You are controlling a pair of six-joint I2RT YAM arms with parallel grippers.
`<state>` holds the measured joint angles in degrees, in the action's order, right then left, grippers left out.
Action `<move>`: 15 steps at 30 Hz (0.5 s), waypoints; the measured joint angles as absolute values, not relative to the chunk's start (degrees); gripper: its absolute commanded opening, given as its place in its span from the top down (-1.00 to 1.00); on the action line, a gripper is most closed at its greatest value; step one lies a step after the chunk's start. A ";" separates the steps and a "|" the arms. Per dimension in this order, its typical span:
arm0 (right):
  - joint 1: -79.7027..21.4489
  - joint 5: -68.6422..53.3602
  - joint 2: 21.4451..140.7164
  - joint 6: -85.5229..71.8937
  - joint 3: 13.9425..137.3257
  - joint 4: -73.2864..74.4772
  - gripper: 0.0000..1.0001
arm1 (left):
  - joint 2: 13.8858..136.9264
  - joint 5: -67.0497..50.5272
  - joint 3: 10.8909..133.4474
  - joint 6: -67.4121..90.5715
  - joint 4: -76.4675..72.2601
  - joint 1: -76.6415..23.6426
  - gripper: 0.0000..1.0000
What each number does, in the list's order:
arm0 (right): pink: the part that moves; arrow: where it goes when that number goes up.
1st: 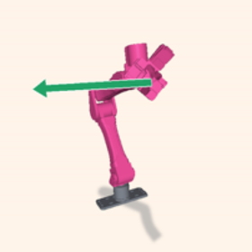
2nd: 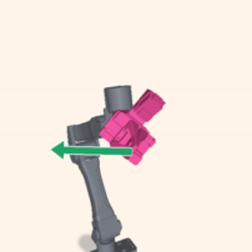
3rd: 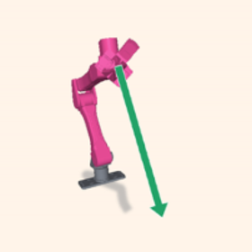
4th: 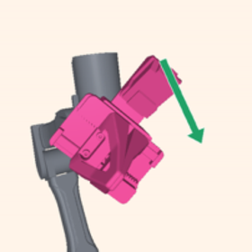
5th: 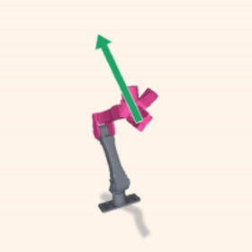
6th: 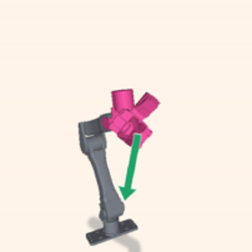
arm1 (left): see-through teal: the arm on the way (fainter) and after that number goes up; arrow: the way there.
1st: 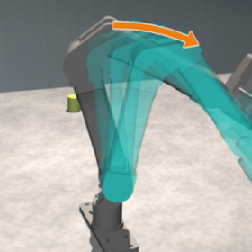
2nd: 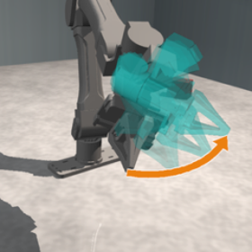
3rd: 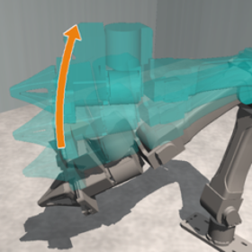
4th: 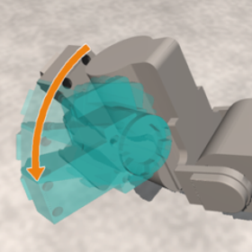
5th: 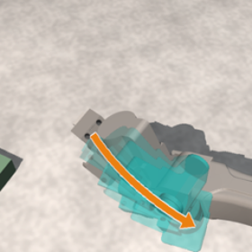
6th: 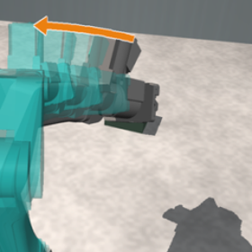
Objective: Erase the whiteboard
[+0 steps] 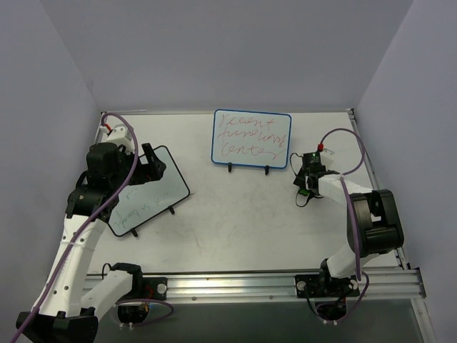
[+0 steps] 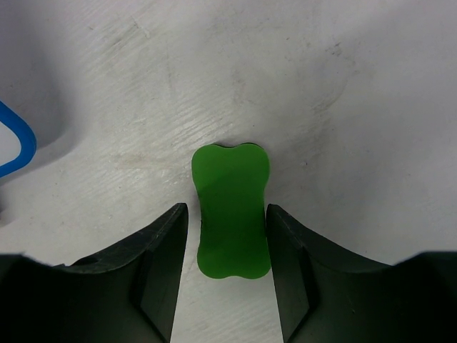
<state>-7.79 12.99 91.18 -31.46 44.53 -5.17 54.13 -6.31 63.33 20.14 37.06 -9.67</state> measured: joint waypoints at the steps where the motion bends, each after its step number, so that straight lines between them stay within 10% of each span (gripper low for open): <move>1: -7.79 12.99 91.46 -31.48 44.53 -5.19 0.13 | 54.13 -6.31 63.33 20.18 37.06 -9.69 -0.88; 15: -7.57 12.97 91.77 -31.51 44.12 -5.28 0.36 | 54.28 -6.35 63.33 20.32 37.06 -9.67 -0.88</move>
